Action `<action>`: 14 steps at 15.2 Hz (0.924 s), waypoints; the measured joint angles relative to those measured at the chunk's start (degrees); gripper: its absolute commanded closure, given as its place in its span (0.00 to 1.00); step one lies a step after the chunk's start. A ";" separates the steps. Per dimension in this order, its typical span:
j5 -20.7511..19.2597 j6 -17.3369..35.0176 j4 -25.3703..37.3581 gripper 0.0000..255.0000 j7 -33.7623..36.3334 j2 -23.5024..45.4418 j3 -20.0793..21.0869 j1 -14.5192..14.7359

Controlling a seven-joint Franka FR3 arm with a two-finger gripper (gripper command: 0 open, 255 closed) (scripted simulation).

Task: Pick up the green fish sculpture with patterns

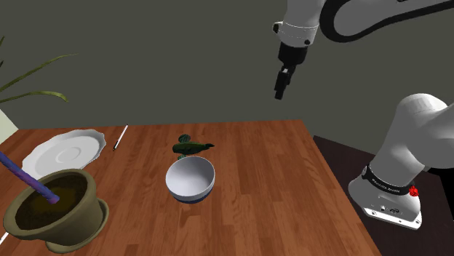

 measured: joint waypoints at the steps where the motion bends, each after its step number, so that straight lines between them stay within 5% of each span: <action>1: -0.38 2.32 0.10 0.00 -0.13 1.86 0.42 0.32; 14: -11.12 26.90 5.88 0.00 2.80 25.54 7.02 2.54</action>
